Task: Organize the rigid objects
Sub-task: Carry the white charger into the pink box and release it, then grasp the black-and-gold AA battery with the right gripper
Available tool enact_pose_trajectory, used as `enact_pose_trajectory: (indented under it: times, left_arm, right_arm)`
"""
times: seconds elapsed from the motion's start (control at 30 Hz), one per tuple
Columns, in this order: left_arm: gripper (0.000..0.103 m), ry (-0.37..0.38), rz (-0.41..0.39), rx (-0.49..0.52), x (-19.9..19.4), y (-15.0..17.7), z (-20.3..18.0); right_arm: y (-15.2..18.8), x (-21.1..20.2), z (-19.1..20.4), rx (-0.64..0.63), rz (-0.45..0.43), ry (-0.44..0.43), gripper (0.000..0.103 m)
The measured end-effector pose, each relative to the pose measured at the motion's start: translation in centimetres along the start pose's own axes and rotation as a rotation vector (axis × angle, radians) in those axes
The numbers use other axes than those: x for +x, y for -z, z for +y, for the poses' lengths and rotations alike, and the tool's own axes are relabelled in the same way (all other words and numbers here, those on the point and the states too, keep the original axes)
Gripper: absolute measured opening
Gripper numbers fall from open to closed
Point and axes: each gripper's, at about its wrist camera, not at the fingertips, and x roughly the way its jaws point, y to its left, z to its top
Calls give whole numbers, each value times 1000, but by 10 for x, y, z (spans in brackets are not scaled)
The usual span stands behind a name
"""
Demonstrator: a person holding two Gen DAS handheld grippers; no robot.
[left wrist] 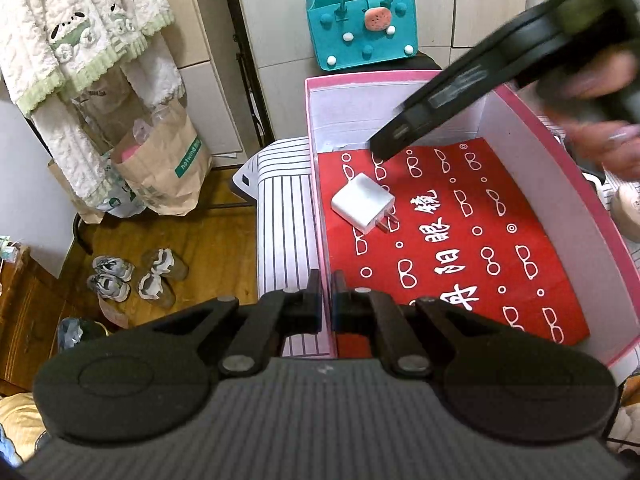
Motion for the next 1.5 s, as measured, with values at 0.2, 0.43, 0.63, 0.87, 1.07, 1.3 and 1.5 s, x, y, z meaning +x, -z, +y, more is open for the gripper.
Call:
enact_pose_trajectory:
  times: [0.2,0.43,0.63,0.87,1.07,1.3,1.5]
  left_arm:
    - [4,-1,11,30,1,0,-3]
    - [4,11,14,28,1,3,-2]
    - [4,13,1,22,-2,7,-2]
    - [4,14,7,30,-2,5,-2]
    - [5,28,67,25,4,-4,0]
    - [5,59,189,39,11,-22,4]
    - [5,66,227,28,13,-27,6]
  right_arm:
    - [33,-63,-1,-9,-32,-19,63]
    - [103,-129,-20,9,-124,9,63]
    - [170,-138,-37,40,-108,90,63]
    - [220,-116,-42,17,30,156,60]
    - [234,-90,-43,13,117,161,58]
    - [240,-72,-43,-19,118,189,12]
    - [233,-80,-49,8,94,188,12]
